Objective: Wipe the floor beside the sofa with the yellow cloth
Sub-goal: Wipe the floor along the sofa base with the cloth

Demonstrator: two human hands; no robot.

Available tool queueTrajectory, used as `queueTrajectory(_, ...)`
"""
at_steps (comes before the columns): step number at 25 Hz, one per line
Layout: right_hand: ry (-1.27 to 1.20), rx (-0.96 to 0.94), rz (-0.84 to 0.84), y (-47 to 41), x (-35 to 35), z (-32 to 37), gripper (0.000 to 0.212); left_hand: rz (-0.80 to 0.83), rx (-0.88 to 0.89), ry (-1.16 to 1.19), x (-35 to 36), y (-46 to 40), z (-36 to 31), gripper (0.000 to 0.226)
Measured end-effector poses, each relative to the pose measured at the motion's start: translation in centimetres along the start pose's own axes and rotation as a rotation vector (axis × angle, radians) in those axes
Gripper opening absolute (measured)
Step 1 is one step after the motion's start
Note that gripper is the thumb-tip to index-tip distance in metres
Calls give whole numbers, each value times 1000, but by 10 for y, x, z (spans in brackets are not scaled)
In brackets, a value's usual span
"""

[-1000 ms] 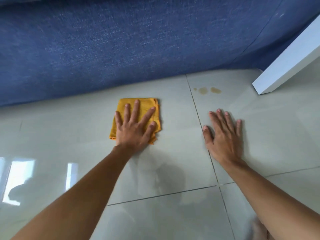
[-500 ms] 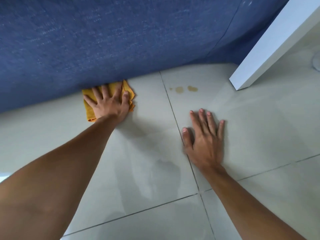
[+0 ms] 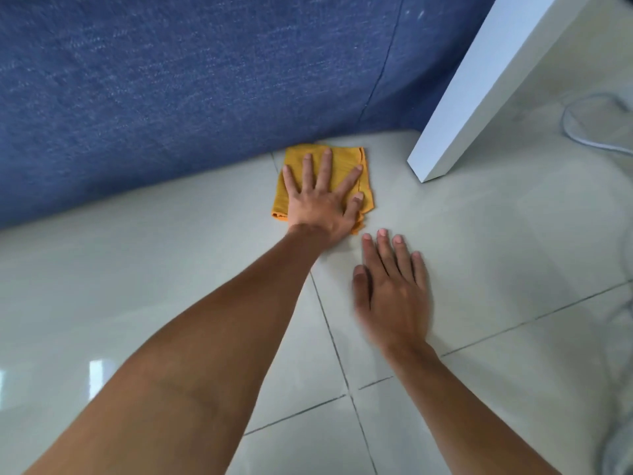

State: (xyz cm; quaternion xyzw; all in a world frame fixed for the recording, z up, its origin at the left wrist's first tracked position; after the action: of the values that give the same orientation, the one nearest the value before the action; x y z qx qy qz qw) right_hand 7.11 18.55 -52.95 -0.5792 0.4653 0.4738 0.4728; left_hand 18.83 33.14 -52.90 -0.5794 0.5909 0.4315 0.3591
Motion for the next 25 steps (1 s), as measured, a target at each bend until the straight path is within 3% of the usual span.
queueTrajectory(3,-14,133,-1,-6,-3,-17,58,11,106,-1,2,37,2,59)
queueTrajectory(7,92,110,121,-13,-1,-21,65,-28,110,-54,-4,106,42,57)
queueTrajectory(14,78,129,123,-13,-1,-18,64,-97,-343,-9,-56,109,174,59)
queueTrajectory(18,67,125,97,-11,1,-19,63,-132,-440,20,-50,46,146,65)
queueTrajectory(21,25,160,59,-10,3,-23,63,-95,-331,3,-35,-3,89,64)
queueTrajectory(25,-21,383,26,-8,3,-31,65,-14,-95,-11,1,-25,-10,63)
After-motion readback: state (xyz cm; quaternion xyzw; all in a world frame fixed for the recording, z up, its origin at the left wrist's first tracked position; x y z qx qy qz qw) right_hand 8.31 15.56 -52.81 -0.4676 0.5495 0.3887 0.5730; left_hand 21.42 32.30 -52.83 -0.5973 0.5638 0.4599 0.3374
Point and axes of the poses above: each hand's wrist, its own y-axis away from the middle knuckle, its own x-axis out of the palm, z = x × y, the point moved 3 cm from there along -y, towards the middle knuckle, and after that the axes turned 15 degrees about y, right-handed, at the moved point
